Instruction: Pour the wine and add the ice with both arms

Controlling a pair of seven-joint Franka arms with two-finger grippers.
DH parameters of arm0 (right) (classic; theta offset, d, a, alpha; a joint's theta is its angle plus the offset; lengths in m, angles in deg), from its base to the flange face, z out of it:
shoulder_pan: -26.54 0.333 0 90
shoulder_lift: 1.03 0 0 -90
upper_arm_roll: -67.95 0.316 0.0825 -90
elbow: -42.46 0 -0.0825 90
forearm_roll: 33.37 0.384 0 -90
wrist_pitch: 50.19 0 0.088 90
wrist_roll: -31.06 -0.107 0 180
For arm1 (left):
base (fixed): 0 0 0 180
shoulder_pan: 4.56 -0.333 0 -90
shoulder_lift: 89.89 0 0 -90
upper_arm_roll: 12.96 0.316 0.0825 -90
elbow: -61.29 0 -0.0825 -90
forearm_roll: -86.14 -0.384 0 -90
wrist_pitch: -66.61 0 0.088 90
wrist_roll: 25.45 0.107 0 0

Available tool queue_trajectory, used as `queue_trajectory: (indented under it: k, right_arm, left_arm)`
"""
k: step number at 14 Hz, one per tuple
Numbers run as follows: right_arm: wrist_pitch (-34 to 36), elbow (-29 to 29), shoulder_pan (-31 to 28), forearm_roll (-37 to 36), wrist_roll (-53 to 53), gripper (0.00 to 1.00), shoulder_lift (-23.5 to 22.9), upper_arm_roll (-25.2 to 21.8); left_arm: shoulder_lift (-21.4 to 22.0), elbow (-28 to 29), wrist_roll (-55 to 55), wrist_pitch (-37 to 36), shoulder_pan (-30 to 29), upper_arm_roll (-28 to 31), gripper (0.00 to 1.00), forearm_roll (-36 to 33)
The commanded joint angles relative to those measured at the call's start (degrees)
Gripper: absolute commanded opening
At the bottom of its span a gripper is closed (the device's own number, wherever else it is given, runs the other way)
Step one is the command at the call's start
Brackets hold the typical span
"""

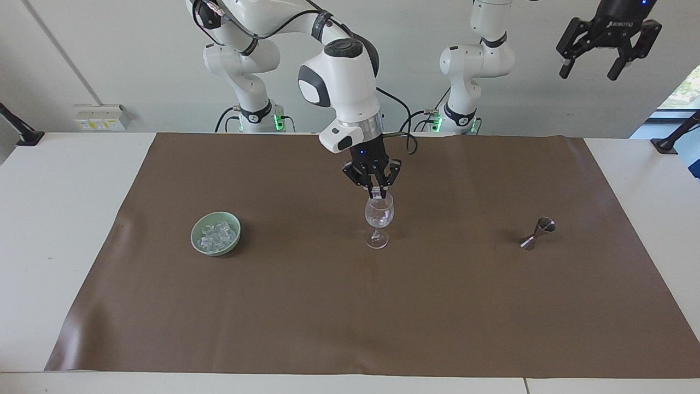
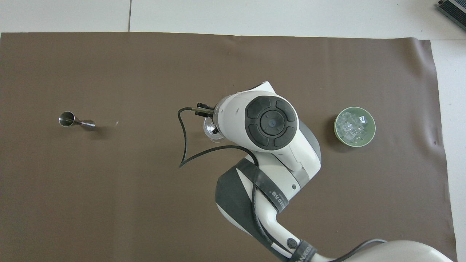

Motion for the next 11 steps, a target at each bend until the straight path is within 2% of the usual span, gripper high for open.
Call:
queue_trajectory:
  k: [1, 8, 11]
  right_arm:
    - [-0.3, -1.6, -0.2, -1.8, -2.4, 0.00, -1.3, 1.1]
    - [-1.2, -1.3, 0.2, -1.9, -2.4, 0.00, -2.0, 1.1]
    - [-1.3, -1.3, 0.2, -2.3, -2.4, 0.03, -2.0, 1.1]
  left_arm:
    - [-0.8, 1.0, 0.5, -2.5, -0.4, 0.0, 1.00, -1.0]
    - [-0.8, 1.0, 0.5, -2.5, -0.4, -0.1, 1.00, -1.0]
    - [-0.8, 1.0, 0.5, -2.5, -0.4, -0.2, 1.00, -1.0]
